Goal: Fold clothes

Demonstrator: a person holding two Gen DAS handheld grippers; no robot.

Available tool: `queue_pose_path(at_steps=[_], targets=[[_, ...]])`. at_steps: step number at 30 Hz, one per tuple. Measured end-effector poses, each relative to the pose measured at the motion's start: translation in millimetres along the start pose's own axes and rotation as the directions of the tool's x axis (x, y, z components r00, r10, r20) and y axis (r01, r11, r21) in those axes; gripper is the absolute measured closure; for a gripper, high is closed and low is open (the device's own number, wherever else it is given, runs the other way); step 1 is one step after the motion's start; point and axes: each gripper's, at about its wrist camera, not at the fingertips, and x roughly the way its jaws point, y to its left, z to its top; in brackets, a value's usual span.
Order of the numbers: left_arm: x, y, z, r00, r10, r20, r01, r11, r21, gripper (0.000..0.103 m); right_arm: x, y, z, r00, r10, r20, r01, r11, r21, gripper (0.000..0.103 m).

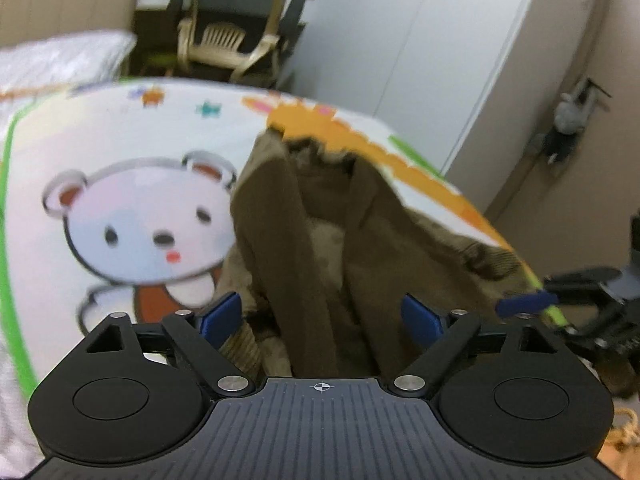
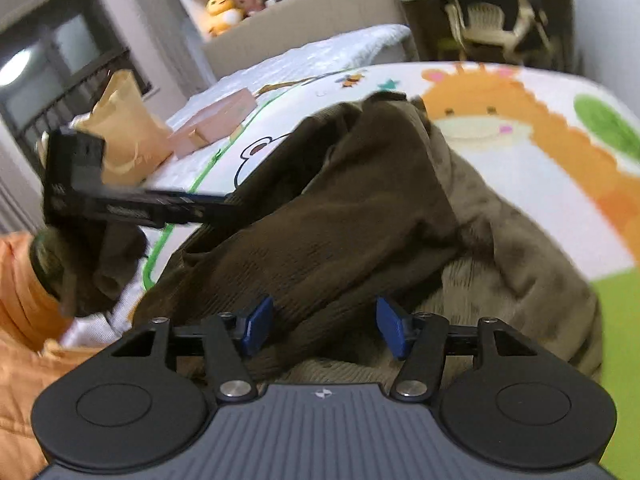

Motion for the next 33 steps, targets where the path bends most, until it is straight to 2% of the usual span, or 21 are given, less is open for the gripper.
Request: queue_pose_path(at_steps=[1, 3, 4, 5, 6, 7, 9, 11, 13, 16, 18, 19, 21, 22, 24, 26, 28, 29, 30, 31, 33], targets=[[6.9, 2.4, -2.9, 1.0, -0.005, -0.012, 0.005, 1.0, -0.012, 0.025, 3.3, -2.6, -0.7, 1.0, 0.01, -0.008, -0.009, 1.0, 0.023, 0.042], [19.0, 5.6, -5.2, 0.999, -0.016, -0.031, 0.015, 1.0, -0.018, 0.052, 14.7, -9.8, 0.8, 0.999, 0.023, -0.024, -0.022, 0.998, 0.054, 0.041], [23.4, 5.7, -3.6, 0.999, -0.015, -0.032, 0.015, 1.0, -0.012, 0.056, 22.1, -11.9, -0.3, 0.998, 0.037, -0.041, -0.034, 0.997, 0.074, 0.041], [27.8, 5.8, -2.0, 0.999, -0.014, -0.032, 0.014, 1.0, -0.006, 0.068, 29.2, -13.0, -0.2, 0.997, 0.047, -0.053, -0.043, 0.995, 0.085, 0.043], [30.7, 7.7, 2.6, 1.0, -0.007, -0.028, 0.007, 1.0, -0.005, 0.081, 35.7, -12.5, 1.8, 0.997, 0.052, -0.057, -0.047, 0.995, 0.083, 0.057], [30.1, 11.5, 10.2, 1.0, -0.003, -0.014, 0.003, 1.0, -0.012, 0.086, 40.5, -11.9, 5.2, 0.997, 0.059, -0.051, -0.055, 0.996, 0.076, 0.065], [26.7, 20.0, 26.8, 1.0, 0.012, 0.026, -0.011, 1.0, -0.02, 0.091, 38.0, -11.6, 24.1, 0.997, 0.074, 0.028, -0.075, 0.996, 0.041, 0.086], [23.0, 32.2, 47.2, 0.996, 0.048, 0.073, -0.047, 0.999, -0.016, 0.091, 31.6, -16.9, 49.8, 0.99, 0.073, 0.118, -0.075, 0.997, 0.013, 0.089], [22.5, 46.3, 65.3, 0.99, 0.095, 0.107, -0.093, 0.995, -0.02, 0.092, 23.1, -31.6, 81.0, 0.977, 0.02, 0.213, -0.02, 1.0, -0.002, 0.092], [25.6, 70.0, 88.7, 0.973, 0.178, 0.146, -0.174, 0.984, -0.037, 0.092, 16.2, -69.1, 114.8, 0.942, -0.157, 0.296, 0.148, 0.988, 0.05, 0.093], [29.0, 87.9, 96.9, 0.949, 0.26, 0.175, -0.254, 0.965, -0.058, 0.092, 13.8, -100.2, 131.2, 0.899, -0.301, 0.318, 0.279, 0.954, 0.112, 0.093], [30.8, 98.1, 98.2, 0.94, 0.293, 0.175, -0.284, 0.956, -0.072, 0.092, 13.6, -115.0, 135.8, 0.88, -0.357, 0.312, 0.328, 0.934, 0.143, 0.093], [34.7, 117.4, 98.9, 0.923, 0.347, 0.164, -0.334, 0.937, -0.104, 0.092, 16.4, -141.7, 133.2, 0.87, -0.423, 0.253, 0.381, 0.903, 0.201, 0.093], [35.6, 124.7, 96.9, 0.913, 0.377, 0.156, -0.363, 0.925, -0.114, 0.092, 17.0, -153.3, 130.5, 0.87, -0.441, 0.221, 0.393, 0.89, 0.231, 0.091], [37.4, 139.2, 92.9, 0.889, 0.436, 0.141, -0.419, 0.898, -0.133, 0.092, 14.6, -169.3, 120.6, 0.886, -0.435, 0.162, 0.378, 0.878, 0.293, 0.077], [36.2, 136.2, 88.4, 0.913, 0.389, 0.12, -0.371, 0.917, -0.148, 0.093, 8.8, -173.0, 109.6, 0.883, -0.449, 0.138, 0.394, 0.868, 0.302, 0.074], [34.9, 132.9, 83.8, 0.936, 0.338, 0.1, -0.32, 0.933, -0.165, 0.091, 5.2, -156.0, 96.8, 0.871, -0.466, 0.157, 0.43, 0.876, 0.22, 0.071], [34.3, 131.3, 81.6, 0.946, 0.313, 0.091, -0.294, 0.94, -0.173, 0.087, 4.2, -142.9, 94.5, 0.865, -0.47, 0.177, 0.448, 0.881, 0.153, 0.06], [33.7, 129.6, 79.3, 0.955, 0.286, 0.081, -0.268, 0.946, -0.182, 0.08, 2.8, -127.7, 90.9, 0.859, -0.471, 0.204, 0.467, 0.882, 0.07, 0.043], [33.1, 128.0, 77.0, 0.963, 0.26, 0.072, -0.242, 0.951, -0.191, 0.073, 6.9, -112.9, 89.5, 0.855, -0.467, 0.226, 0.482, 0.876, -0.015, 0.038], [31.8, 124.7, 72.5, 0.977, 0.205, 0.055, -0.19, 0.959, -0.21, 0.047, 18.5, -86.7, 89.9, 0.858, -0.448, 0.252, 0.492, 0.856, -0.155, 0.037]])
